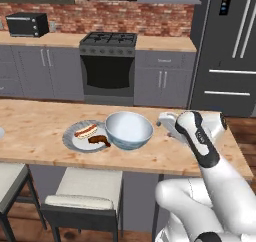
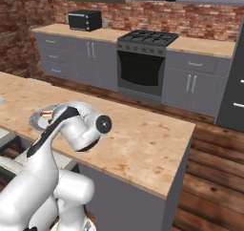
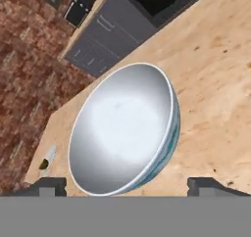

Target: Take the smaller bowl and place it next to the appetizer plate on the dining counter , and place the larger bowl next to the plate with cooked food.

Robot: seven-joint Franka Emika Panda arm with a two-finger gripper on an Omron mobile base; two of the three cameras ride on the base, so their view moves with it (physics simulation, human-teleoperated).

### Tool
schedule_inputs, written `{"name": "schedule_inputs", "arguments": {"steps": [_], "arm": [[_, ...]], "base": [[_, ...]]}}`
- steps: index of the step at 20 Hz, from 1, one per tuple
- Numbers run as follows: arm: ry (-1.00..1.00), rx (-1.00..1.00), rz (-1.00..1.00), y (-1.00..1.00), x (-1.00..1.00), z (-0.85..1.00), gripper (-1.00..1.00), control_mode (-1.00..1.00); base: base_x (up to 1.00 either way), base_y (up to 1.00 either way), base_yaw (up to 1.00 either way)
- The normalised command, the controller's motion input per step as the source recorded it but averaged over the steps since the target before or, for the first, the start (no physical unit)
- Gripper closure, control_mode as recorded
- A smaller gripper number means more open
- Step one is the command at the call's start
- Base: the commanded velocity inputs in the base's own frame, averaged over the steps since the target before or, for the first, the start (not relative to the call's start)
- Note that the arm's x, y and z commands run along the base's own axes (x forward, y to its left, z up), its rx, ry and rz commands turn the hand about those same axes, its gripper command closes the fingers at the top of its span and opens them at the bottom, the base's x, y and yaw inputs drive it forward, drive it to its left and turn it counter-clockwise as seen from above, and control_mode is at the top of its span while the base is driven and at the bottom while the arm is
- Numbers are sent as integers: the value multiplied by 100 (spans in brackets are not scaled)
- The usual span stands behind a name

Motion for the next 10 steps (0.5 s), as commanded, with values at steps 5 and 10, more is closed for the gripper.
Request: {"name": "schedule_inputs", "arguments": {"steps": [5, 10], "arm": [[59, -42, -25, -18, -53, 38, -100, -100], [49, -30, -25, -17, -85, 13, -100, -100]], "base": [[0, 0, 0], [0, 0, 0]]}}
